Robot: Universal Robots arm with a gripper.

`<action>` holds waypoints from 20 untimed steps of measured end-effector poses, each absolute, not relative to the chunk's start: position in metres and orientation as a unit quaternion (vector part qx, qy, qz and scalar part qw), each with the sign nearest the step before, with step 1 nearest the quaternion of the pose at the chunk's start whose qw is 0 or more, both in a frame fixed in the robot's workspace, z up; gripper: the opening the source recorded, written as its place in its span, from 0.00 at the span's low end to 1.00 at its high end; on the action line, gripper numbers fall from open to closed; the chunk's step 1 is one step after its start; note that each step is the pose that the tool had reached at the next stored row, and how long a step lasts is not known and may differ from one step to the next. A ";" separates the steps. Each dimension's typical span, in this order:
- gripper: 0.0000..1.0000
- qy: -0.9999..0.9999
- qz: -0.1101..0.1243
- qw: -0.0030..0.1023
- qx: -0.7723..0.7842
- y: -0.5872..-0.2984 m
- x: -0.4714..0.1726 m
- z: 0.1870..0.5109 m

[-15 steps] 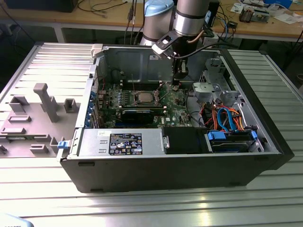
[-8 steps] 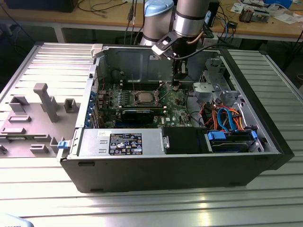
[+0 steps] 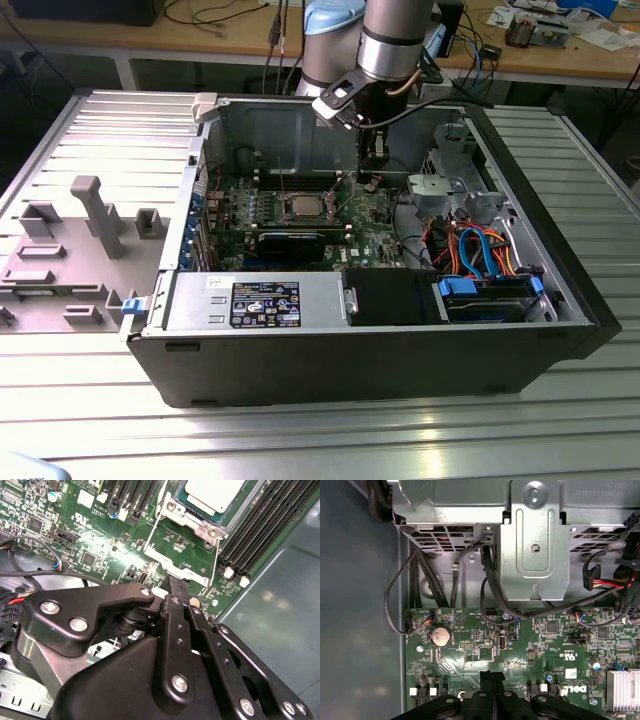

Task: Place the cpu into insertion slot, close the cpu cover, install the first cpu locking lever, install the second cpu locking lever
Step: 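Close the cpu cover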

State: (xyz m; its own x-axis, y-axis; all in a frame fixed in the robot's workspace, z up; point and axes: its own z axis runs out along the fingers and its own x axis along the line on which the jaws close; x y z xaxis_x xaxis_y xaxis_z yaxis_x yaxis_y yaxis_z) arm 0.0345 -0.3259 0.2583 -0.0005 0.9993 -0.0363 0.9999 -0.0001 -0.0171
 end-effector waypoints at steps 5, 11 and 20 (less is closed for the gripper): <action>0.11 0.707 -0.019 0.007 0.707 -0.326 0.030 0.258; 0.11 0.707 -0.019 0.007 0.707 -0.326 0.025 0.258; 0.11 0.707 -0.019 0.007 0.707 -0.326 0.019 0.257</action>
State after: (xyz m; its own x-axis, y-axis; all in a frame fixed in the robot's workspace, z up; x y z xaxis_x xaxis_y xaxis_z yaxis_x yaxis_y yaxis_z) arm 0.0190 -0.3259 0.2575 -0.0006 0.9993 -0.0362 0.9999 -0.0001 -0.0171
